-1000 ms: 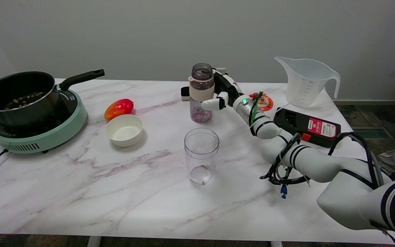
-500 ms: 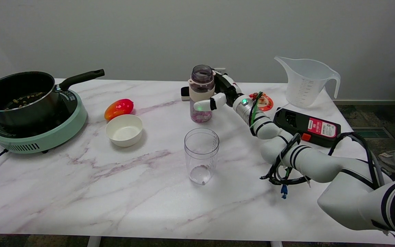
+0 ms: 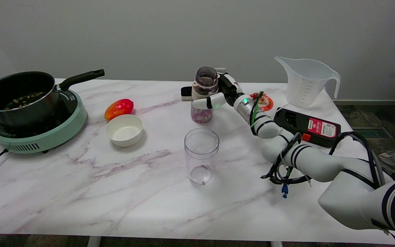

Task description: Pick up the bottle.

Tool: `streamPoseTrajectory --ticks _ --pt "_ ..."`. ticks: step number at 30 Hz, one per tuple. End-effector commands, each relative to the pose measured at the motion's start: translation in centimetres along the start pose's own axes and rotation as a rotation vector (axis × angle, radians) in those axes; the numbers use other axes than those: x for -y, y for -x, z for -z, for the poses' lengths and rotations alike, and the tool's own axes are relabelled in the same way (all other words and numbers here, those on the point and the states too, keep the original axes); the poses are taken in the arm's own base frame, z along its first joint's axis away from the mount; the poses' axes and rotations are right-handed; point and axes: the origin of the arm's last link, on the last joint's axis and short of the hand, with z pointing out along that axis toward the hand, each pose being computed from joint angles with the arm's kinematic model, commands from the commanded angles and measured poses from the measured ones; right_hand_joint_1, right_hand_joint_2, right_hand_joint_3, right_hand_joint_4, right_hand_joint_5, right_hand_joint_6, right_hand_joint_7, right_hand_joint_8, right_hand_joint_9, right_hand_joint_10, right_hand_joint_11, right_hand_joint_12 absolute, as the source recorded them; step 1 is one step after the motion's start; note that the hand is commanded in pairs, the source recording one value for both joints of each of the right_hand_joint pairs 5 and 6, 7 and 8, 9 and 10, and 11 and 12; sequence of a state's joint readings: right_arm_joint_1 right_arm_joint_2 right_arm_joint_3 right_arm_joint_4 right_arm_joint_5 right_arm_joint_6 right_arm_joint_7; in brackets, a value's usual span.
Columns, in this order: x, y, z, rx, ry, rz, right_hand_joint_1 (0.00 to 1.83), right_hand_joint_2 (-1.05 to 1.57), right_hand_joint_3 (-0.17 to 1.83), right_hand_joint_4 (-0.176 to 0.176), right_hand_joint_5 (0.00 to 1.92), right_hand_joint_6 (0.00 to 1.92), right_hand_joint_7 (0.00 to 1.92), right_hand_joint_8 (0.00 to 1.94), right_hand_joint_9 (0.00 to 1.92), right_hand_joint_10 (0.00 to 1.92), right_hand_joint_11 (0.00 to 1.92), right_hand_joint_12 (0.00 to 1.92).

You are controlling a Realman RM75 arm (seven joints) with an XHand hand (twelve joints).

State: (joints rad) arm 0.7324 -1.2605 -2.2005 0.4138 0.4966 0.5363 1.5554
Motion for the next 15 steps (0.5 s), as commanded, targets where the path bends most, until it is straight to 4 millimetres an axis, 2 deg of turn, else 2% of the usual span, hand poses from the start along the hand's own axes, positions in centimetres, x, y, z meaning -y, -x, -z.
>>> streamPoseTrajectory --ticks 1,6,8,15 --pt "0.03 -0.36 -0.2 -0.005 0.017 0.006 1.49 0.18 0.74 0.0 0.66 0.66 1.03 1.03 0.94 0.94 0.62 0.62" --pt "0.04 -0.37 -0.23 -0.004 0.02 0.007 1.49 0.19 0.83 0.0 0.73 0.73 1.08 1.08 0.98 0.98 0.67 0.67" --pt "0.11 -0.39 -0.28 -0.005 0.019 0.006 1.48 0.2 0.88 0.0 0.83 0.83 1.09 1.09 1.0 1.0 0.71 0.71" --pt "0.63 -0.82 -0.58 -0.015 0.01 0.004 1.46 0.22 0.88 0.0 0.93 0.93 1.11 1.11 1.02 1.02 0.74 0.74"
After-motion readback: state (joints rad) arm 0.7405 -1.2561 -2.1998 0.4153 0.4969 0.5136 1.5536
